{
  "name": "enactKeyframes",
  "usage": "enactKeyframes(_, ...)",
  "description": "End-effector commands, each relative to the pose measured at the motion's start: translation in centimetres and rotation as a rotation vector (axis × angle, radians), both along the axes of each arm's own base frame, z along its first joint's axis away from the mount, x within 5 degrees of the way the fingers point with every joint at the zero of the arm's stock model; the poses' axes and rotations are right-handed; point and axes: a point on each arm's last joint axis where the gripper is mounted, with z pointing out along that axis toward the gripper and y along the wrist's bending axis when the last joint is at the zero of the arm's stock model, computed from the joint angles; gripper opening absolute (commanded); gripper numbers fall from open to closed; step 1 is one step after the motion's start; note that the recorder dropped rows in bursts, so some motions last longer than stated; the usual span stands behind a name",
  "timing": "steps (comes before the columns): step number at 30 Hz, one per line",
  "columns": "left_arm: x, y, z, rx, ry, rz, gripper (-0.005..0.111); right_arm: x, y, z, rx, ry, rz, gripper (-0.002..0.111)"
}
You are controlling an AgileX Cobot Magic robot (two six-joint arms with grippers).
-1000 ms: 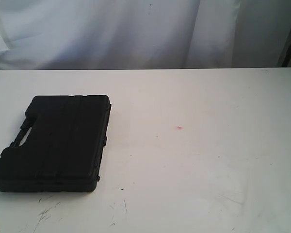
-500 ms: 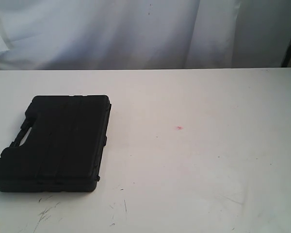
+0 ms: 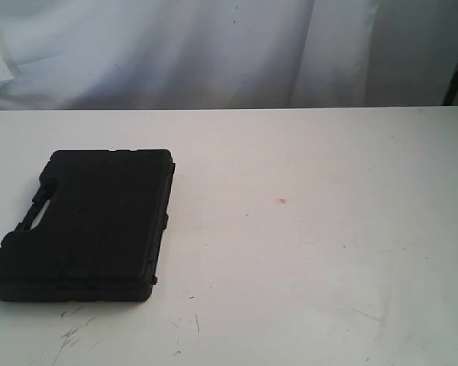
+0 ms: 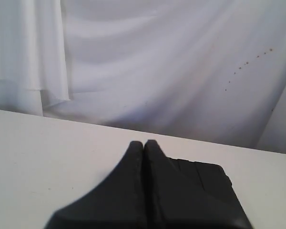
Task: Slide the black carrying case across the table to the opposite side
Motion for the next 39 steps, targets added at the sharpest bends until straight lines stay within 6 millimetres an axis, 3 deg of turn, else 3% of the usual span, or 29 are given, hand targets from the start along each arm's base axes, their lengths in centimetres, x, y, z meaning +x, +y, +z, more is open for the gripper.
enactKeyframes(1,-0.1,0.0,-0.3,-0.005,0.006,-0.004,0.0,0.0,0.0,-0.1,-0.003,-0.003,-0.007,0.0)
enactKeyframes(7,-0.9,-0.1,-1.1,0.012,0.05,-0.015,0.0,0.0,0.0,-0.1,-0.003,-0.003,-0.007,0.0)
enactKeyframes(11,-0.7,0.0,-3.1,0.041,0.103,-0.007,0.0,0.0,0.0,-0.1,-0.003,-0.003,-0.007,0.0)
enactKeyframes(19,-0.5,-0.3,-5.1,0.078,0.162,-0.06,0.0,0.0,0.0,-0.1,-0.003,-0.003,-0.007,0.0)
enactKeyframes(39,-0.5,-0.3,-5.2,0.088,0.161,-0.07,0.0,0.0,0.0,-0.1,-0.003,-0.005,-0.007,0.0)
